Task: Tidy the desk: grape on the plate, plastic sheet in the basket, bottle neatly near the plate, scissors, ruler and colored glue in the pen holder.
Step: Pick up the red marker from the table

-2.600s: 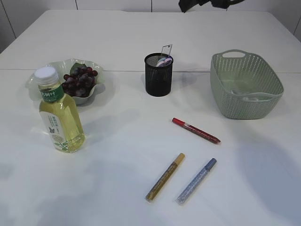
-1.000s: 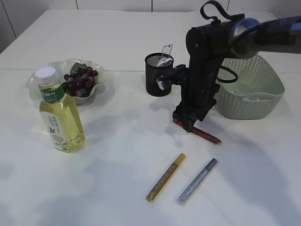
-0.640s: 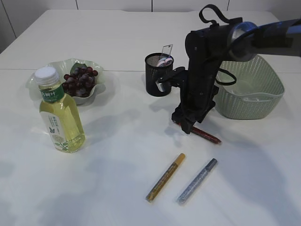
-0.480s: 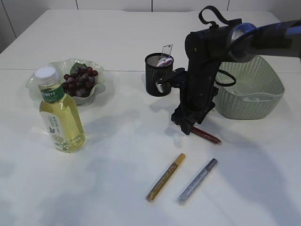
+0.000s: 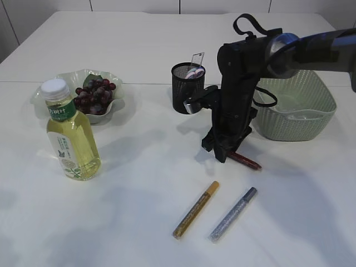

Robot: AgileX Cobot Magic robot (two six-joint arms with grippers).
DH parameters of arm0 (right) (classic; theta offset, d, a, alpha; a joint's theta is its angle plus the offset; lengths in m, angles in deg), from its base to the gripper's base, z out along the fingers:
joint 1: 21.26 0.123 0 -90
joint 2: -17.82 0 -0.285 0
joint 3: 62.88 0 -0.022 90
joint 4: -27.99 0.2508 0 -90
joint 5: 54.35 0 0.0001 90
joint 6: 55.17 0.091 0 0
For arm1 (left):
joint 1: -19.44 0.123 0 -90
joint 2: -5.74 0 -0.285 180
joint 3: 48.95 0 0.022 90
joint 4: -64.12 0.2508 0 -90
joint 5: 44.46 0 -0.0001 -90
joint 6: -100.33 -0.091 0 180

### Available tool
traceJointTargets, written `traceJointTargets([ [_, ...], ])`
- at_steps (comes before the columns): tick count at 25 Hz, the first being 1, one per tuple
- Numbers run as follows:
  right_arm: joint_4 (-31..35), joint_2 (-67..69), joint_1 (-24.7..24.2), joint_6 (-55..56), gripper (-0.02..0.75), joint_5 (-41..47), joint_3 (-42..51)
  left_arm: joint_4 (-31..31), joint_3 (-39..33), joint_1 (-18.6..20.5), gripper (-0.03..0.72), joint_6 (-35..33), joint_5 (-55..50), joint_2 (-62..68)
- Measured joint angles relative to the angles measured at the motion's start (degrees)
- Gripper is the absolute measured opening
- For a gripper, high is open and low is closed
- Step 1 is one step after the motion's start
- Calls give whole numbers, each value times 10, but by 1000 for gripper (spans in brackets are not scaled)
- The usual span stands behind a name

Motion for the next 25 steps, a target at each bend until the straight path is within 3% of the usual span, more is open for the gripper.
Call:
traceJointTargets([
  [5, 4, 0, 0, -5, 249, 0, 0, 0, 0, 0, 415, 0, 1, 0],
  [13, 22, 0, -5, -18, 126, 0, 0, 0, 0, 0, 415, 0, 1, 0],
  [19, 45, -1, -6, -22, 114, -8, 0, 0, 0, 0, 415, 0, 1, 0],
  [25, 172, -31, -30, -63, 113, -12, -9, 0, 0, 0, 415, 0, 1, 0],
])
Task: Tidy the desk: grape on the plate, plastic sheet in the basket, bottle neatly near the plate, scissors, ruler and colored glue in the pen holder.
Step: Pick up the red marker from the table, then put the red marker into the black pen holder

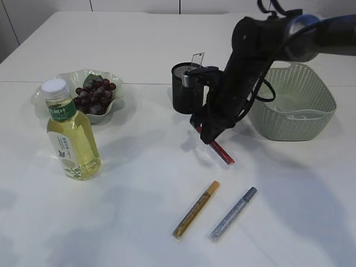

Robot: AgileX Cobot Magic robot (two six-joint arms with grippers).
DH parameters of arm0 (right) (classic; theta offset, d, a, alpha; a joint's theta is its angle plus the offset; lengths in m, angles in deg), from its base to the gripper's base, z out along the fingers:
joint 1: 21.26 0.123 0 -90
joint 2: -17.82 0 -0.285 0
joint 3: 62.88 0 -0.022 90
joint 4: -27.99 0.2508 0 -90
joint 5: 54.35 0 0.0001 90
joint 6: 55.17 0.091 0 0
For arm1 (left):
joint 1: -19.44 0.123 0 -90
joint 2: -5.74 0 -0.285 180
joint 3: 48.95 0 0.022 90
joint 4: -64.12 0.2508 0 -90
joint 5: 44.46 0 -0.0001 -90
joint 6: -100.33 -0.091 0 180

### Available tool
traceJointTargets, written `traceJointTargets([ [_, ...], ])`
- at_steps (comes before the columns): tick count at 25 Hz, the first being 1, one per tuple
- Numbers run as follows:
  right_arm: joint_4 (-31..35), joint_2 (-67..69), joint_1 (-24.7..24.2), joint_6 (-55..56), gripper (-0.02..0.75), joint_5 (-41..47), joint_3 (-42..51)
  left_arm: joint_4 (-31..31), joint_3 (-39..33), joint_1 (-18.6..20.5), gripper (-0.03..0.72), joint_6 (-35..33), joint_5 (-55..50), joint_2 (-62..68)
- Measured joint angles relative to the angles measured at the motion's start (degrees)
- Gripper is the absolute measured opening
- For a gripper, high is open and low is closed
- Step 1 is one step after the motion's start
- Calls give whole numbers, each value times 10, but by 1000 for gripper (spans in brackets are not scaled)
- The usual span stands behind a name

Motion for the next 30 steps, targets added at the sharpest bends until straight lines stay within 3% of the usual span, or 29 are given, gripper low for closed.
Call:
traceJointTargets([
  [5, 151, -23, -51, -65, 113, 0, -6, 0, 0, 0, 415, 0, 0, 0],
  [10, 403, -35, -106, -201, 113, -20, -8, 0, 0, 0, 415, 0, 0, 0],
  [14, 600, -35, -116, -340, 112, -81, -9, 0, 0, 0, 415, 0, 0, 0],
  [18, 747, -35, -114, -506, 112, -157, -9, 0, 0, 0, 415, 0, 0, 0],
  [22, 832, -30, -113, -645, 112, -183, -15, 0, 0, 0, 415, 0, 0, 0],
  [30, 846, 36, -109, -755, 112, -182, -74, 0, 0, 0, 415, 0, -1, 0],
])
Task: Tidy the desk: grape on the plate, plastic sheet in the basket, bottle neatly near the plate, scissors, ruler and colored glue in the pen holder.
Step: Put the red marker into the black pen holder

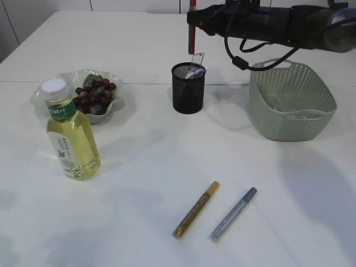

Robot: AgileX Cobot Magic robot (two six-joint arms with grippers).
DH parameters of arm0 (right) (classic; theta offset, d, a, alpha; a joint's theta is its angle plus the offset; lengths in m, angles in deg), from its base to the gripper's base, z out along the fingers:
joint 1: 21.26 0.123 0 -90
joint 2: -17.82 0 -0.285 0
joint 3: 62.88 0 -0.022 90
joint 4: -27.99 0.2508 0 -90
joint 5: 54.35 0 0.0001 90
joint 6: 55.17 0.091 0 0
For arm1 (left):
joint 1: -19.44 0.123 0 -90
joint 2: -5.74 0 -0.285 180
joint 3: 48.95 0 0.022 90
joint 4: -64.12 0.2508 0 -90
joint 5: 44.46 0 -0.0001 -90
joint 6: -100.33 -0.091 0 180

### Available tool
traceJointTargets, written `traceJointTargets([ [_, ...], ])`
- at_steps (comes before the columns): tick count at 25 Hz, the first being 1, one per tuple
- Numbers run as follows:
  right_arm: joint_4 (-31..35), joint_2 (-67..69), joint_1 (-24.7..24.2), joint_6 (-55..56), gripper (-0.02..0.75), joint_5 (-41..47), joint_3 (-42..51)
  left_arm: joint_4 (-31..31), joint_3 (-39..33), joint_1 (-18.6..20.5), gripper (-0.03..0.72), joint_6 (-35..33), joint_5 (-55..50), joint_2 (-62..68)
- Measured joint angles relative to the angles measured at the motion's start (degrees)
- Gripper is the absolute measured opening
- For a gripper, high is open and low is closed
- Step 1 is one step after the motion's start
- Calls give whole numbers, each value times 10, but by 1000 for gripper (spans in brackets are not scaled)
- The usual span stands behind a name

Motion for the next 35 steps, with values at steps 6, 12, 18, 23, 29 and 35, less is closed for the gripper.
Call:
traceJointTargets([
  [6, 1, 33, 9, -12, 113, 0, -37, 0, 0, 0, 415, 0, -1, 0],
  [12, 1, 44, 14, -30, 116, 1, -37, 0, 0, 0, 415, 0, -1, 0],
  [18, 2, 46, 14, -35, 226, 1, -37, 0, 0, 0, 415, 0, -1, 0],
  [23, 2, 46, 14, -35, 293, 1, -37, 0, 0, 0, 415, 0, -1, 0],
  [29, -78, 36, 14, 65, 302, 1, -37, 0, 0, 0, 415, 0, -1, 0],
  [35, -491, -60, 14, 507, 302, 70, -37, 0, 0, 0, 415, 0, -1, 0],
])
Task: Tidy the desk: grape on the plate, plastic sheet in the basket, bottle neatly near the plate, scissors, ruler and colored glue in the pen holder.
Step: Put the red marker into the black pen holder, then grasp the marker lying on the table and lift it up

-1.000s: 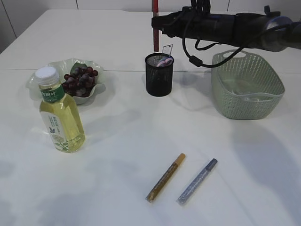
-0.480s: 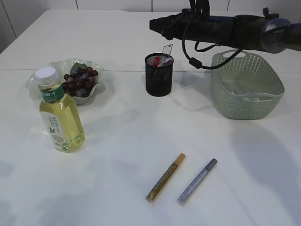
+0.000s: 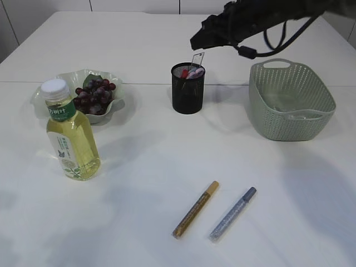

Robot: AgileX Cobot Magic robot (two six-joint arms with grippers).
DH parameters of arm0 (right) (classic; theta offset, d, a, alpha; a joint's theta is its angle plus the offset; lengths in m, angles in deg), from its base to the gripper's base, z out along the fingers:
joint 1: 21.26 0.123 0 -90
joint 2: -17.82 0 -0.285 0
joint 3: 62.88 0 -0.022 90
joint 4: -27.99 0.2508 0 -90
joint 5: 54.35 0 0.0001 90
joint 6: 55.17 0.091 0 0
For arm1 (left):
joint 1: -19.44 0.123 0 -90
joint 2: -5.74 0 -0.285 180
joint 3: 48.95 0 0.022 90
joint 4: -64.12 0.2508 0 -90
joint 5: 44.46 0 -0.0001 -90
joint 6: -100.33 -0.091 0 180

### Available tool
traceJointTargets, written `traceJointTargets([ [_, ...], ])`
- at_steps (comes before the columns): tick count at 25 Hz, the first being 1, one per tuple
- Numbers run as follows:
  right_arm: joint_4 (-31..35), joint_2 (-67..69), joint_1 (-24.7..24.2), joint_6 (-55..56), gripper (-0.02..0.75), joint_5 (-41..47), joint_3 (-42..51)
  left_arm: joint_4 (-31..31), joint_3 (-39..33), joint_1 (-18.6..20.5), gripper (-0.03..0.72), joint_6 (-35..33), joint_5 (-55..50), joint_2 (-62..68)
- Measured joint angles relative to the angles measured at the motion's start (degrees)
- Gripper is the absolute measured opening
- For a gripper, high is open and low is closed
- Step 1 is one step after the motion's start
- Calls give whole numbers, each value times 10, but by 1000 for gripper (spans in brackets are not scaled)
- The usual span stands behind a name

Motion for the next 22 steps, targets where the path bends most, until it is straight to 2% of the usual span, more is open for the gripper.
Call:
traceJointTargets([
  [1, -66, -20, 0, 72, 302, 34, 0, 0, 0, 0, 415, 0, 1, 0],
  [4, -198, -61, 0, 235, 302, 137, -3, 0, 0, 0, 415, 0, 6, 0],
  [7, -266, -88, 0, 347, 302, 195, 7, 0, 0, 0, 415, 0, 13, 0],
  [10, -307, -123, 7, 410, 302, 201, 53, 0, 0, 0, 415, 0, 18, 0],
  [15, -372, -201, 47, 458, 302, 203, 170, 0, 0, 0, 415, 0, 36, 0],
  [22, -386, -293, 99, 516, 302, 203, 374, 0, 0, 0, 415, 0, 48, 0],
])
